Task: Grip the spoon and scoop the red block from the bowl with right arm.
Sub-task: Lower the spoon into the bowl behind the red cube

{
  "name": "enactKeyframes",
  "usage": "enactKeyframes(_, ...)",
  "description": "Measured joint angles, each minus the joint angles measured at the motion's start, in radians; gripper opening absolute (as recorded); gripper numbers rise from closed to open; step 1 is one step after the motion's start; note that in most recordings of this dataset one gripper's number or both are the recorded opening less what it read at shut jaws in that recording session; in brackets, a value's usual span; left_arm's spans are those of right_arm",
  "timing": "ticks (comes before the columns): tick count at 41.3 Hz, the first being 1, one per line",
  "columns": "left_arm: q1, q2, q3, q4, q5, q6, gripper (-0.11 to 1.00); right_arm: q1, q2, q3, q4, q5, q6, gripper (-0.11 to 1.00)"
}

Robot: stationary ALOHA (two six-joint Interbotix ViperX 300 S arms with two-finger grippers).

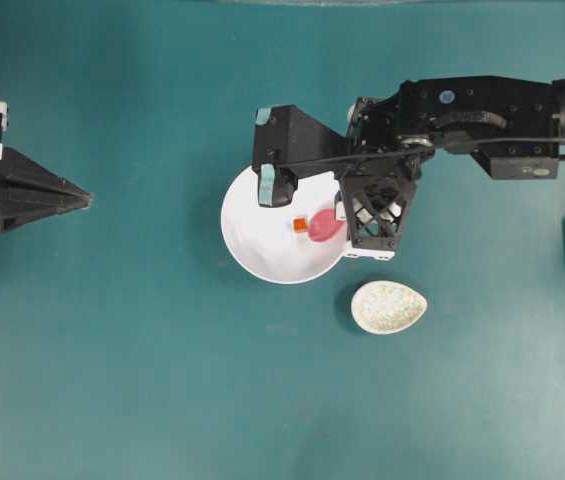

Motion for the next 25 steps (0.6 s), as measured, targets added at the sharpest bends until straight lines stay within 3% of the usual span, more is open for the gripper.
enactKeyframes(25, 0.0, -0.002, 0.0, 0.002, 0.0, 0.0, 0.0, -0.003, 0.057, -0.002, 0.0, -0.095, -0.003, 0.25)
